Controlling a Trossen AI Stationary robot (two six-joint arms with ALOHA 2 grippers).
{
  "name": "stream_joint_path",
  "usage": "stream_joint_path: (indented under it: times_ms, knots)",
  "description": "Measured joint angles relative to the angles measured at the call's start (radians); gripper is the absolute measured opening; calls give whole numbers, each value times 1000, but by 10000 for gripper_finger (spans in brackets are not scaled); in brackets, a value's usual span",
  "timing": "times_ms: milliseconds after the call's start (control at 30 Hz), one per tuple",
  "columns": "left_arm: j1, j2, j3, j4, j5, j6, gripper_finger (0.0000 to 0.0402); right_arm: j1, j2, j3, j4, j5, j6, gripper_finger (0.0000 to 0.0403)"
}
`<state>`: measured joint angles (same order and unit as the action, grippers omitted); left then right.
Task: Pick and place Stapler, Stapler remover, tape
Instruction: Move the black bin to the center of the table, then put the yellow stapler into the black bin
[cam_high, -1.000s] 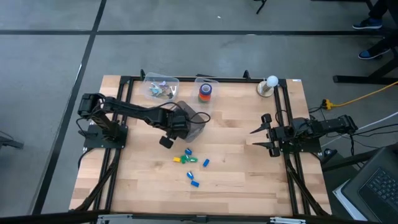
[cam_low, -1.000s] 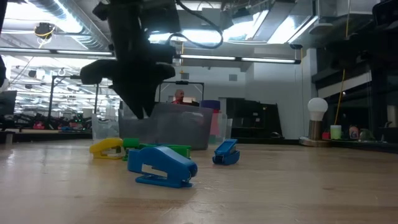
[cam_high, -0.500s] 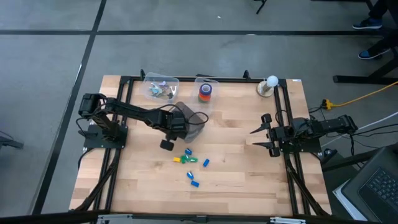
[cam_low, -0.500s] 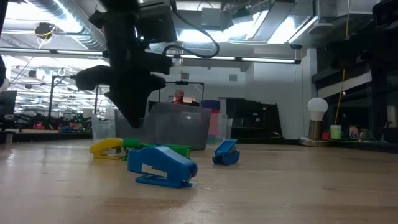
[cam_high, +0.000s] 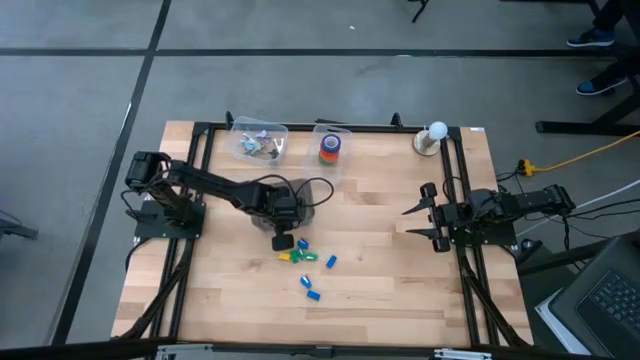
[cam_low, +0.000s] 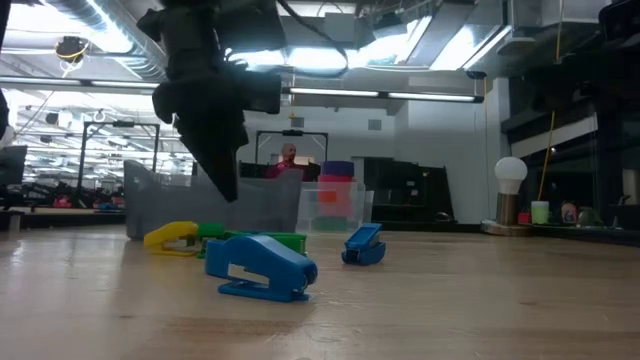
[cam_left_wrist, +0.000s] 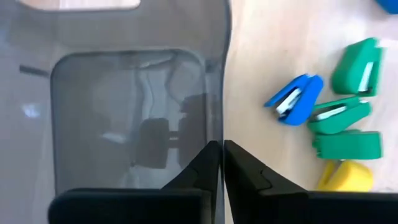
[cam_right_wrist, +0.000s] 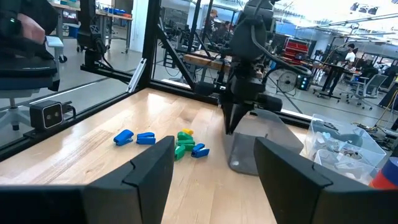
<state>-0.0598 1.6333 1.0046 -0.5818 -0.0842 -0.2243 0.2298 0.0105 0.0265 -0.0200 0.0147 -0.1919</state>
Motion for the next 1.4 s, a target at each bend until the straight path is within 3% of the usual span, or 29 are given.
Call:
stream_joint_path:
  times_ms: [500, 800, 1067, 1267, 1400]
  knots:
    - [-25, 0, 67, -7, -76, 53, 85, 0, 0, 0, 0, 0, 0, 225]
    - [-91, -21, 228, -133, 8, 152, 119, 0, 0, 0, 0, 0, 0, 225]
    - [-256, -39, 229, -169, 5, 66, 123, 0, 0, 0, 0, -4, 0, 225]
    - [-357, -27, 189, -114, -127, 51, 123, 0, 0, 0, -1, -7, 0, 225]
    - [-386, -26, 110, -57, -150, 12, 123, 0, 0, 0, -1, -8, 0, 225]
